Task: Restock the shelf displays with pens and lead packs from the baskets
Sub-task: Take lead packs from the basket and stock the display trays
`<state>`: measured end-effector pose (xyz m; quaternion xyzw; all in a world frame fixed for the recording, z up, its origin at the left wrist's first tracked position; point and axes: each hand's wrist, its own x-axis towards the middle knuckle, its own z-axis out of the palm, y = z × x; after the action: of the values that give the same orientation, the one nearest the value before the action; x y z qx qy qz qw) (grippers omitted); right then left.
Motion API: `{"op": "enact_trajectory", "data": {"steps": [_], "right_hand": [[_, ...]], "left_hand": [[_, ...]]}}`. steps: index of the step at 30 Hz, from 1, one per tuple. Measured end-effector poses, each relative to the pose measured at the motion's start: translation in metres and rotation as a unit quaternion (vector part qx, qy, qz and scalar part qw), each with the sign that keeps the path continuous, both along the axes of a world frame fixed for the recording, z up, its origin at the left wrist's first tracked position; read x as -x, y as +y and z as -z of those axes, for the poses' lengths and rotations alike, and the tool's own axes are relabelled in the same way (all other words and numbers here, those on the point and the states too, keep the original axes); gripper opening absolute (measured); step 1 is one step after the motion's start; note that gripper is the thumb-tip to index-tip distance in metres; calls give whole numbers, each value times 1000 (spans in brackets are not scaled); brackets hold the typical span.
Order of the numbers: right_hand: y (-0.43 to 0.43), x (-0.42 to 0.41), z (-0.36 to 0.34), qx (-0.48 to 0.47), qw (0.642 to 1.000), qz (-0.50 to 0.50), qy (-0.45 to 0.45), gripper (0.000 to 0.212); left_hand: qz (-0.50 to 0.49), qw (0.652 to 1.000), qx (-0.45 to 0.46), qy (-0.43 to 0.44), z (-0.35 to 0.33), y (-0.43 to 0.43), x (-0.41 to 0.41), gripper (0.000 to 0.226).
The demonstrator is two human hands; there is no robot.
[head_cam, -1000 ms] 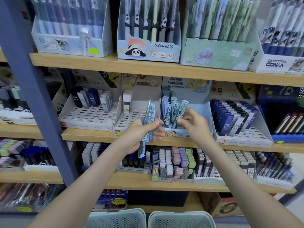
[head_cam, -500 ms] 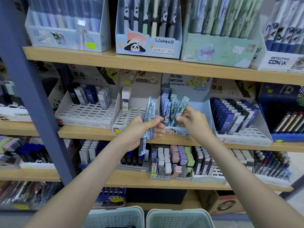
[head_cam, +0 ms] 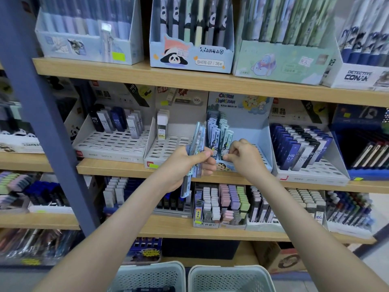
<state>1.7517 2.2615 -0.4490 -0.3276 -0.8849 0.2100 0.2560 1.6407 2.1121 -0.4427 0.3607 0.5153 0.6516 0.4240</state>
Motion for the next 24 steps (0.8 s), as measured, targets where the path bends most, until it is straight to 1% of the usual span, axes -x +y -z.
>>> {"op": "enact_trajectory", "data": {"steps": [3,7,9,11,13,15,19,22,24], "right_hand": [[2,1,-1,-8,1000,-4,-15,26],[4,1,1,-29,999,-11,-24,19],[1,-3,6,-43,999,-13,29,16],[-5,-9,8,-53,992,-21,110,28],[-9,-13,7,-87,983,-46,153,35],[-6,-14,9,-132,977,-65,156,38],[-2,-15,10,-156,971,-69,169,44],[0,-13,11,-247,951,-75,169,39],[0,-12,8,-277,943,-61,175,37]], "left_hand": [[-6,1000,2,-4,1,1,-1,9],[-5,1000,1,5,2,3,-4,9],[-4,1000,2,12,2,4,-5,9],[-8,1000,1,18,1,4,-5,10],[-27,999,-11,15,0,5,-5,10],[-57,998,-29,5,-3,7,-4,12],[-89,995,-50,-15,-5,11,-1,13],[-77,996,-45,-19,-7,10,-3,11],[-35,999,-29,-8,-8,7,-7,11]]}}
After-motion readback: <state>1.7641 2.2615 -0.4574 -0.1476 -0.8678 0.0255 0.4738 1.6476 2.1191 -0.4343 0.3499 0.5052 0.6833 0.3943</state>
